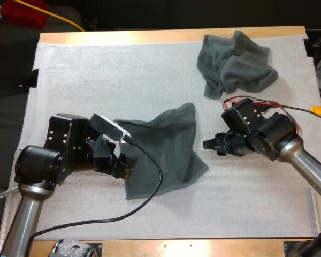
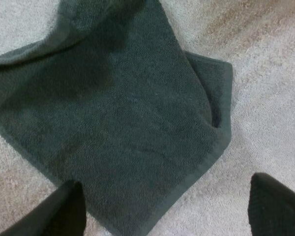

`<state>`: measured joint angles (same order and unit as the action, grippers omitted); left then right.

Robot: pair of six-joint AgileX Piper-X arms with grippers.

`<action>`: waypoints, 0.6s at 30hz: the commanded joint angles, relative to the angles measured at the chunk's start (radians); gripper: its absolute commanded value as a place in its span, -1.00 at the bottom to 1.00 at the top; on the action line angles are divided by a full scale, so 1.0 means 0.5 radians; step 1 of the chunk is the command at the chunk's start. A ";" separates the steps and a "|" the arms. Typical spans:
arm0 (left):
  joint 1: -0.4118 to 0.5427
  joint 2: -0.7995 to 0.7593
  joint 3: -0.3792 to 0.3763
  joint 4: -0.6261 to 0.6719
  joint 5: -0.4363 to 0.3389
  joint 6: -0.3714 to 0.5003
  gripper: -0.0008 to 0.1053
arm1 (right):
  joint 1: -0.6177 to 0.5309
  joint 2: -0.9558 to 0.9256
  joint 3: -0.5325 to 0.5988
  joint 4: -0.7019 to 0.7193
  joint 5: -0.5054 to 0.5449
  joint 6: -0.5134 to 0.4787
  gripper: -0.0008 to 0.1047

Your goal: Pick towel from pile, fold and stack

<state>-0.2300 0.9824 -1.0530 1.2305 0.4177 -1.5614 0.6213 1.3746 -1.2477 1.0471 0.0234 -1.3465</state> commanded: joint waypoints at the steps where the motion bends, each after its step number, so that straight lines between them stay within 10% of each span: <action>1: 0.002 -0.007 -0.006 0.015 0.025 -0.016 0.26 | -0.011 -0.010 0.040 -0.024 -0.028 0.005 0.01; 18: 0.002 -0.007 -0.006 0.066 0.034 -0.023 0.26 | -0.219 -0.010 0.667 -0.882 -0.713 0.078 0.01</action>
<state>-0.2300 0.9824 -1.0530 1.2552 0.4207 -1.5652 0.5153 1.3746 -0.9234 0.6324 -0.3099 -1.3085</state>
